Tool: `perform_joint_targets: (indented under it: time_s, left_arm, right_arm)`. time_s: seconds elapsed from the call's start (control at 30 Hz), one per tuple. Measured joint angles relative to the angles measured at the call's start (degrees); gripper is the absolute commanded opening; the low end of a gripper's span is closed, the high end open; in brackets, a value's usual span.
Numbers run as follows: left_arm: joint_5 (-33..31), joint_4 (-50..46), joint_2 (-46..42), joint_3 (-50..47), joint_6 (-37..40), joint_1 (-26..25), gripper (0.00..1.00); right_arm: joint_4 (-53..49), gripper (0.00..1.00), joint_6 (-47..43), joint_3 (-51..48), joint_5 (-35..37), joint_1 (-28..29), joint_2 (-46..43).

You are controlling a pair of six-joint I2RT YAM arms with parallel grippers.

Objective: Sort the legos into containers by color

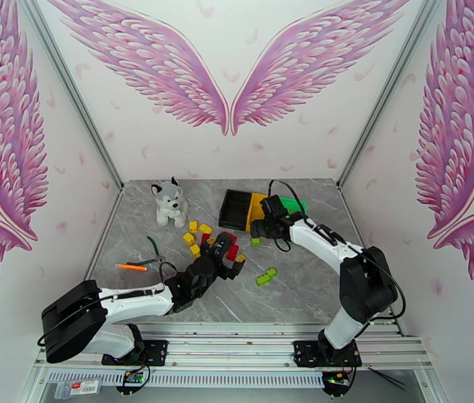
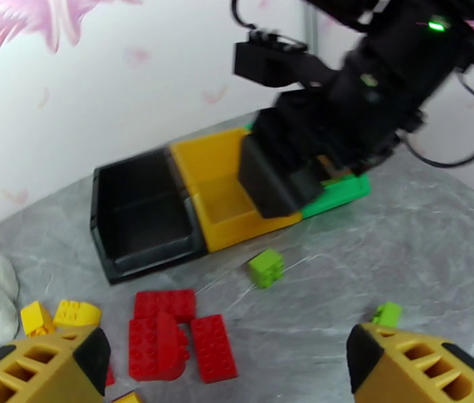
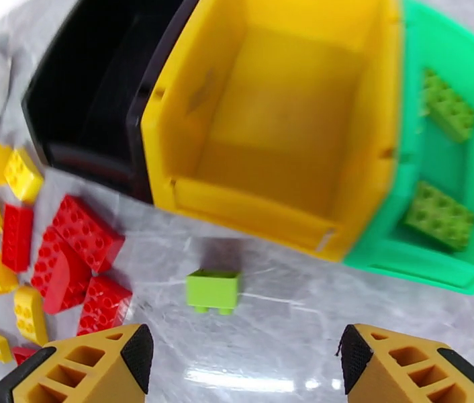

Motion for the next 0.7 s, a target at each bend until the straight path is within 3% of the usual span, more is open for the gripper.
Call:
perform_joint_targets:
  time_s: [0.2,0.57,0.7]
  left_arm:
    - [4.3,-6.4,5.4,1.8,-7.1,5.1,0.99]
    - [8.8,-10.0,7.7,3.4,-10.6,5.6,0.99]
    - [9.0,-10.1,7.7,3.4,-10.6,5.6,0.99]
  right_arm:
    - [-0.6,0.72,-0.8,0.2,-0.7,0.7,5.9]
    - [0.0,0.66,-0.9,2.2,-2.2,1.3,9.0]
    - [0.0,0.6,-0.9,2.9,-2.4,1.3,10.5]
